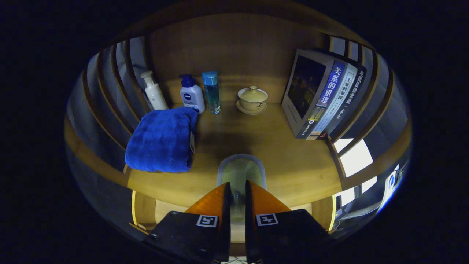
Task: Pull open the drawer, take out the items inside it, and place them on the countertop above the cabinet.
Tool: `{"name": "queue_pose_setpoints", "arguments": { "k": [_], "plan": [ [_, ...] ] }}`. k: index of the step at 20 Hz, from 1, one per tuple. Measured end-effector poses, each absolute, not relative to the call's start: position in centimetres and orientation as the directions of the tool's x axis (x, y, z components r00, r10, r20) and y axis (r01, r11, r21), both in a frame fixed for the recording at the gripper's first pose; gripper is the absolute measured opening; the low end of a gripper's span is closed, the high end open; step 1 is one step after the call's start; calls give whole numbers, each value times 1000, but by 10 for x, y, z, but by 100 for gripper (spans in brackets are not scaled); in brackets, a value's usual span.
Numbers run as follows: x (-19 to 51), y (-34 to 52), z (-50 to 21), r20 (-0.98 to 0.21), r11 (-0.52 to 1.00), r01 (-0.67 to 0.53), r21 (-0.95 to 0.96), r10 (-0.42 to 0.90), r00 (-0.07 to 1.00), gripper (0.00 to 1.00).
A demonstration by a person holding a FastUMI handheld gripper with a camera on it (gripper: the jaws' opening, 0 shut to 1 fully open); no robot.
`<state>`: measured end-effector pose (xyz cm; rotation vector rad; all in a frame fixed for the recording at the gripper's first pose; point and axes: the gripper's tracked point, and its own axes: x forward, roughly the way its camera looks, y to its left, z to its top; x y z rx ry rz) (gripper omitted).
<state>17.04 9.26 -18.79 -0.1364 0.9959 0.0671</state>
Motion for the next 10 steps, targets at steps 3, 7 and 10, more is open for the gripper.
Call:
{"name": "queue_pose_setpoints", "arguments": {
  "k": [3,7,10],
  "plan": [
    [182,93,-192,-839,992,-103,-75,-7,543,25],
    [189,88,-195,-840,994,-79,-80,-25,542,25],
    [193,87,-193,-829,995,-67,-76,-26,559,32]
  ]
}}
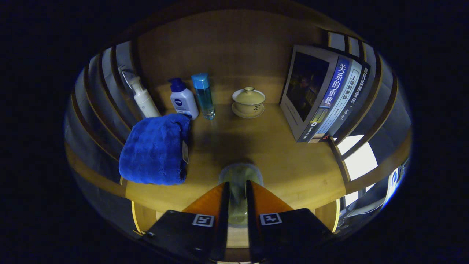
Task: Pull open the drawer, take out the items inside it, and place them on the countertop above the cabinet.
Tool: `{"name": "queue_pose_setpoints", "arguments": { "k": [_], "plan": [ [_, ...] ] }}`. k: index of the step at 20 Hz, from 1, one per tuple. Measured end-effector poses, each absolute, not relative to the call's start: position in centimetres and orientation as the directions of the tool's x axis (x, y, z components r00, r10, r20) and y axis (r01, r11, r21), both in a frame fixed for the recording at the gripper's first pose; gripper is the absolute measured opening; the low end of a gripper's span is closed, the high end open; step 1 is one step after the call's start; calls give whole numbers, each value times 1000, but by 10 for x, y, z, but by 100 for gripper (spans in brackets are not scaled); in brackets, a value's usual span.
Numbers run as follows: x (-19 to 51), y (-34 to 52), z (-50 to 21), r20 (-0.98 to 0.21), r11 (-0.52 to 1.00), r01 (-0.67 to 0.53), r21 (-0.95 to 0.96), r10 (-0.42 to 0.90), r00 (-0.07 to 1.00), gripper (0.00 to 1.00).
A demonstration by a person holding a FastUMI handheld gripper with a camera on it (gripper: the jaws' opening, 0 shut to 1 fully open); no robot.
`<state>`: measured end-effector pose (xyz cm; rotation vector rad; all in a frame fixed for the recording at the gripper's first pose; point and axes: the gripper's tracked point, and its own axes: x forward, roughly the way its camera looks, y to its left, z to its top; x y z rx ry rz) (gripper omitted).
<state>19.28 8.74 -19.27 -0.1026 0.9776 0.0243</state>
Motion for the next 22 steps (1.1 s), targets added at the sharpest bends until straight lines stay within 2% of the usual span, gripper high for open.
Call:
{"name": "queue_pose_setpoints", "arguments": {
  "k": [3,5,6,9,22],
  "plan": [
    [192,87,-191,-818,995,-70,-78,-23,575,70],
    [191,87,-188,-805,994,-70,-81,-24,592,73],
    [190,87,-186,-799,994,-72,-78,-19,601,83],
    [183,86,-183,-780,995,-66,-72,-15,626,100],
    [108,80,-147,-673,993,-79,-84,2,740,100]
  ]
}}
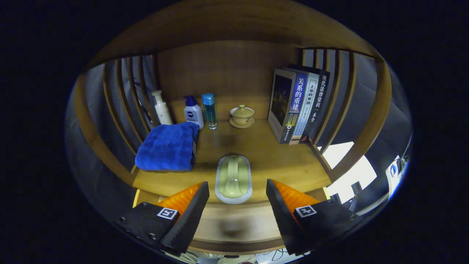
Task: Pull open the drawer, take out the items inside it, and place them on the countertop above the cabinet.
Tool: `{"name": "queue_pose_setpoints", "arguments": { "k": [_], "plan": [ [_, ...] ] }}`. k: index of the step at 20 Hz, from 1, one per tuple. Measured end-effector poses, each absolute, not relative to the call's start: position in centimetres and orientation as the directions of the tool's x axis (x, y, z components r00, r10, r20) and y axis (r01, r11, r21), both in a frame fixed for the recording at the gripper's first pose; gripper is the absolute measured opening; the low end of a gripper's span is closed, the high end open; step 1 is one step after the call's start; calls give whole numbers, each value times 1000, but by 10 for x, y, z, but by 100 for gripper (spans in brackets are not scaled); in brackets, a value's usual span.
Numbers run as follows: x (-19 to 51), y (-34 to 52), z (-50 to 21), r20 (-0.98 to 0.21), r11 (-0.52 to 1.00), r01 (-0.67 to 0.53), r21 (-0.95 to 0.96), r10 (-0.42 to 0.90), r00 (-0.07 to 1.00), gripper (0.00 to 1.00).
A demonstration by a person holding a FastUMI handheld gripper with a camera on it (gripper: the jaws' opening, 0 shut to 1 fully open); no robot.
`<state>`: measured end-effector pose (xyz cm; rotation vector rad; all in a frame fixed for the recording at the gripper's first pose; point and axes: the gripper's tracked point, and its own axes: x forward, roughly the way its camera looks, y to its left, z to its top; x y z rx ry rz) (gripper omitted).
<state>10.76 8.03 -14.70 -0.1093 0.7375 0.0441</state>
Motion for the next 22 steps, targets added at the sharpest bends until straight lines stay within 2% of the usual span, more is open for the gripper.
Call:
{"name": "queue_pose_setpoints", "arguments": {
  "k": [12,22],
  "plan": [
    [16,78,-121,-549,994,-104,-25,73,833,100],
    [-48,74,-167,-447,988,-141,-58,101,889,100]
  ]
}}
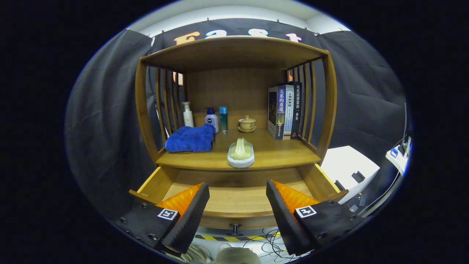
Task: Pull open the drawer, take out the items inside it, and place them on the countertop above the cabinet.
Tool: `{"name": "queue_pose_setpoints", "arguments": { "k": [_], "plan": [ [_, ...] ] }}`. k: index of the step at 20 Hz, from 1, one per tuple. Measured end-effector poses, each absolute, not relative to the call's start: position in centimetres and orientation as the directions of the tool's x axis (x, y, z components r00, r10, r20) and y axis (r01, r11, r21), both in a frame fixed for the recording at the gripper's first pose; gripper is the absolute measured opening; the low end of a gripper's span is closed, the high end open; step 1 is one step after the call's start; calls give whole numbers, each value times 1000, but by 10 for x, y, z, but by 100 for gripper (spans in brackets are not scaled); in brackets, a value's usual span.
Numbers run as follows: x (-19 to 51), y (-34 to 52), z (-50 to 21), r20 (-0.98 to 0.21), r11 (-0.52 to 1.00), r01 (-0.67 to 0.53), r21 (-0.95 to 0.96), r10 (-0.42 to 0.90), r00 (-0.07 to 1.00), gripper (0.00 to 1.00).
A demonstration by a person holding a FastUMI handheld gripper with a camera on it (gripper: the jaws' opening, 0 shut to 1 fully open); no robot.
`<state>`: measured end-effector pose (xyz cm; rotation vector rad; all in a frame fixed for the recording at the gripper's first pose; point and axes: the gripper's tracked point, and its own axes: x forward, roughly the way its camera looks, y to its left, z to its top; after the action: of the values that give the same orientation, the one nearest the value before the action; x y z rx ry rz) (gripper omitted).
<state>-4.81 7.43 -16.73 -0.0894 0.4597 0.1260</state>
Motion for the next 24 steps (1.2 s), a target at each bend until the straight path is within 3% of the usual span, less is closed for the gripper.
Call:
{"name": "queue_pose_setpoints", "arguments": {
  "k": [13,24],
  "plan": [
    [-78,66,-251,-482,988,-144,-54,101,870,100],
    [-70,61,-248,-435,989,-110,-100,56,899,98]
  ]
}}
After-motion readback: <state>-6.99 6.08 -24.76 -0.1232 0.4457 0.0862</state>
